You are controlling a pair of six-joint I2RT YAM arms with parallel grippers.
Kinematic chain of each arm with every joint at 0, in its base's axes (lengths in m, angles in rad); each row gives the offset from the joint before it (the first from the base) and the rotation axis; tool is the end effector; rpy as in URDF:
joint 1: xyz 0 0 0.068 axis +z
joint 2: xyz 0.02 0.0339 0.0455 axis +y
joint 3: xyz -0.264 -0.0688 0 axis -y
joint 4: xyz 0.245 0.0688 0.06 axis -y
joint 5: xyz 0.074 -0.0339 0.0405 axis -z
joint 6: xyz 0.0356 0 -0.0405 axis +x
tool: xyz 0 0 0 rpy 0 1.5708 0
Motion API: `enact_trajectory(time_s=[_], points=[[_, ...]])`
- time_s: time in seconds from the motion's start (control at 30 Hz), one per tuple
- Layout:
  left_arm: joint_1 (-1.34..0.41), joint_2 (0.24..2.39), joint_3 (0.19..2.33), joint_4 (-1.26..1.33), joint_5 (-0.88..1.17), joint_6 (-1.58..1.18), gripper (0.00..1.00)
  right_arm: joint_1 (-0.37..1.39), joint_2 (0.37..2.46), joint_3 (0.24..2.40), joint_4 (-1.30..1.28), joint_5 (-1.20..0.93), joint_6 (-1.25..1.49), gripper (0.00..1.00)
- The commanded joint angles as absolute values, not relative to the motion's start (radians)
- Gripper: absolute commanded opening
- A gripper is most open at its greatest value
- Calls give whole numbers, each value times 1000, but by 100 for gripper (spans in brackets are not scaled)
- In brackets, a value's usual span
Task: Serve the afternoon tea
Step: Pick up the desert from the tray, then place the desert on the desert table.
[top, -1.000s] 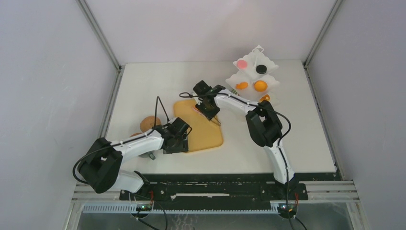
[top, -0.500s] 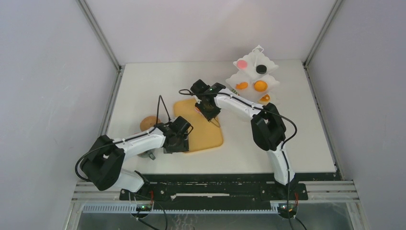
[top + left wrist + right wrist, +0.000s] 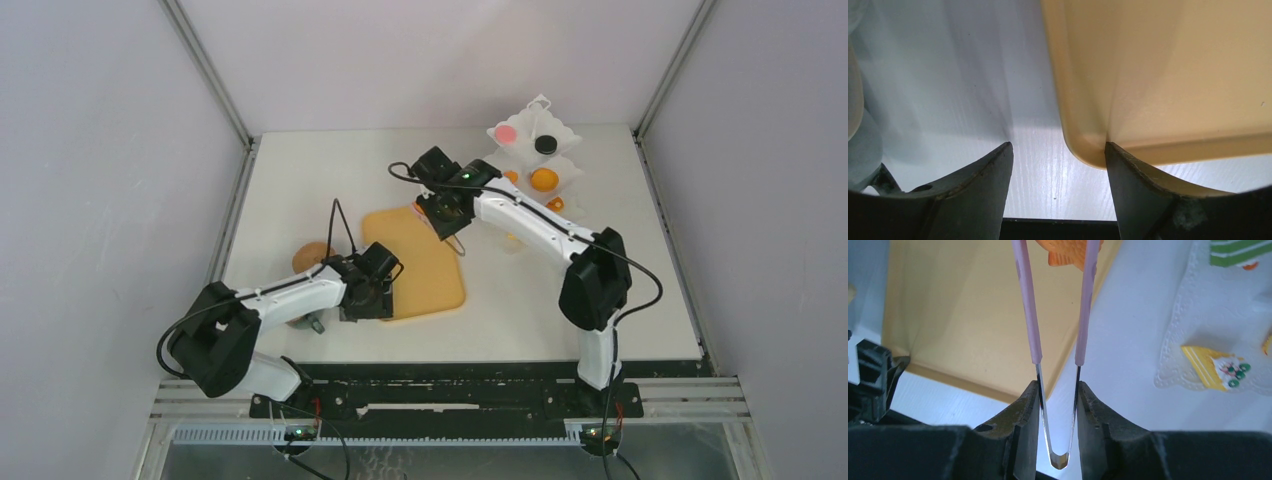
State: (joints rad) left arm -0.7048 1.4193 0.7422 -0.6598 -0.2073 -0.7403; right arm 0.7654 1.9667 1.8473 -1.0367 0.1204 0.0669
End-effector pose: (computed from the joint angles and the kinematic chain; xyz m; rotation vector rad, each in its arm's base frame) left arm 0.1829 -0.1460 0.1619 -0.0848 2.8291 0.0010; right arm 0.3031 0.2853 0.2874 -0.8962 2.5614 0.0812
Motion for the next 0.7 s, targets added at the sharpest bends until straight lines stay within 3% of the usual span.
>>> enact_trajectory(time_s=[0.0,0.67], points=[[-704,1394,804,-698,-222,-707,73,762,1820,1822,-1064,157,129,0],[-704,1397,890,-699,-228,-686,75,590,1476,1583,-1169,272,295,0]])
